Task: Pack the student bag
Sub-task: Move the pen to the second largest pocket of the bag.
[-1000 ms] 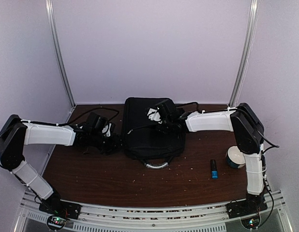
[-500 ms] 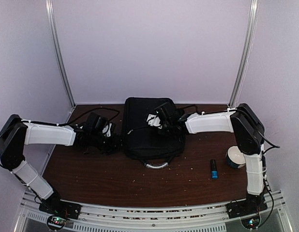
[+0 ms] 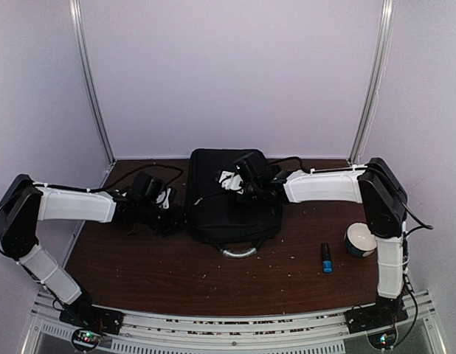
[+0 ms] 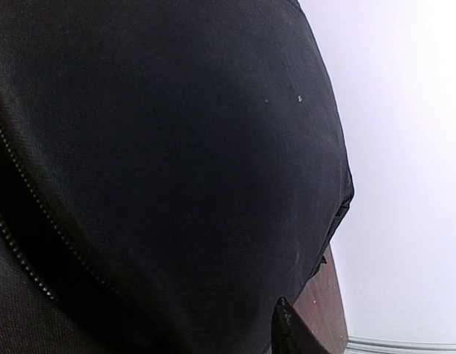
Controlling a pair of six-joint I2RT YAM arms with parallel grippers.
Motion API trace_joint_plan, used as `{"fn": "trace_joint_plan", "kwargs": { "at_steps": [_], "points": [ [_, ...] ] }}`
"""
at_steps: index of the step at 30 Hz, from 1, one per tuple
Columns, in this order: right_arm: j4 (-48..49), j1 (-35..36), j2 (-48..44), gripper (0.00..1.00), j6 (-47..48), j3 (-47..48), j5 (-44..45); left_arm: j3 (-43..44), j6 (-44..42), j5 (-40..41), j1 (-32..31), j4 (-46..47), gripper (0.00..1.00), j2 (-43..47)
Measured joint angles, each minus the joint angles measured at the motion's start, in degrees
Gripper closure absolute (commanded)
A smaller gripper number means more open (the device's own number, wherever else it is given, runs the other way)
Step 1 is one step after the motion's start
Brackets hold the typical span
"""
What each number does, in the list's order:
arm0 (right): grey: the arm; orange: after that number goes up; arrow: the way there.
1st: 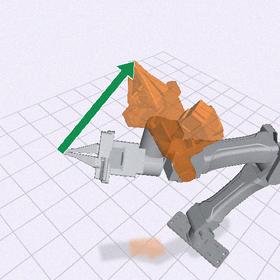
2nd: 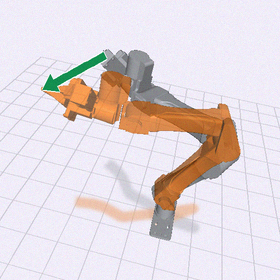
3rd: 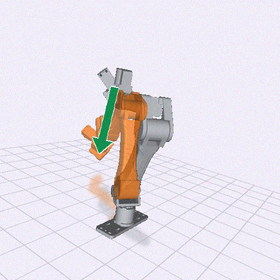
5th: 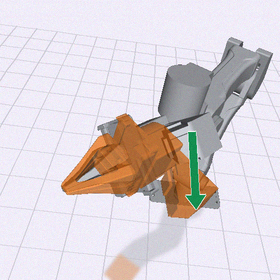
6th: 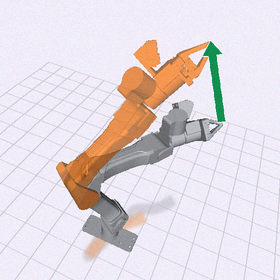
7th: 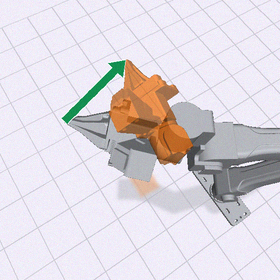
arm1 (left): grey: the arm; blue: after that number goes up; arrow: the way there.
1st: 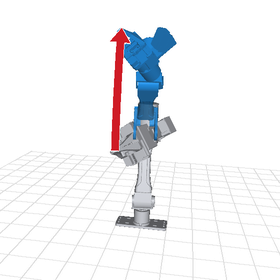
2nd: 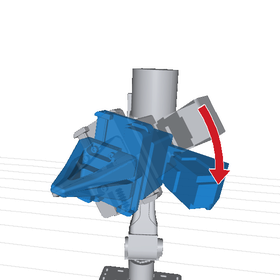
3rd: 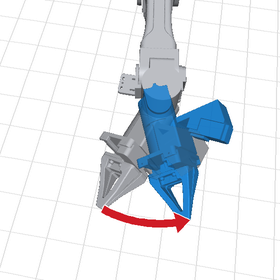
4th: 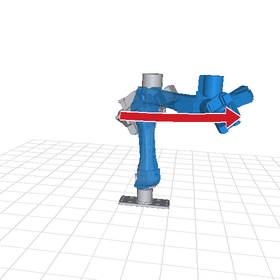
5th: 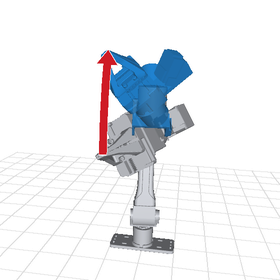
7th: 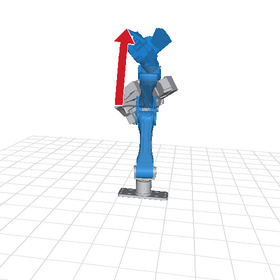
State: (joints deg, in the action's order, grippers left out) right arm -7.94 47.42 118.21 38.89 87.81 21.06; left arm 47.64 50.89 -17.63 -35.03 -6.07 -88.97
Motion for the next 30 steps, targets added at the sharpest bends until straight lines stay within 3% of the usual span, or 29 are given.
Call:
{"fn": "trace_joint_plan", "kwargs": {
  "at_steps": [6,22,24,28,30],
  "points": [
    [-0.70,0.66,0.11,1.00,1.05,0.33,-1.55,0.00,-0.70,0.04,0.02,-0.09,0.47,0.00],
    [-6.43,1.36,-1.55,1.00,-0.63,1.90,-8.61,2.75,-5.11,2.75,0.07,-5.88,0.45,0.15],
    [-6.60,1.75,-1.64,0.93,-0.98,1.92,-8.44,3.50,-5.86,3.13,0.07,-6.38,0.45,0.17],
    [-9.42,1.81,-1.55,0.63,-2.91,2.73,-8.90,4.50,-6.99,3.30,0.07,-7.50,0.45,0.17],
    [-12.22,1.99,-1.68,0.58,-3.32,3.76,-9.97,4.55,-7.52,3.37,0.07,-7.76,0.44,0.17]
  ]
}}
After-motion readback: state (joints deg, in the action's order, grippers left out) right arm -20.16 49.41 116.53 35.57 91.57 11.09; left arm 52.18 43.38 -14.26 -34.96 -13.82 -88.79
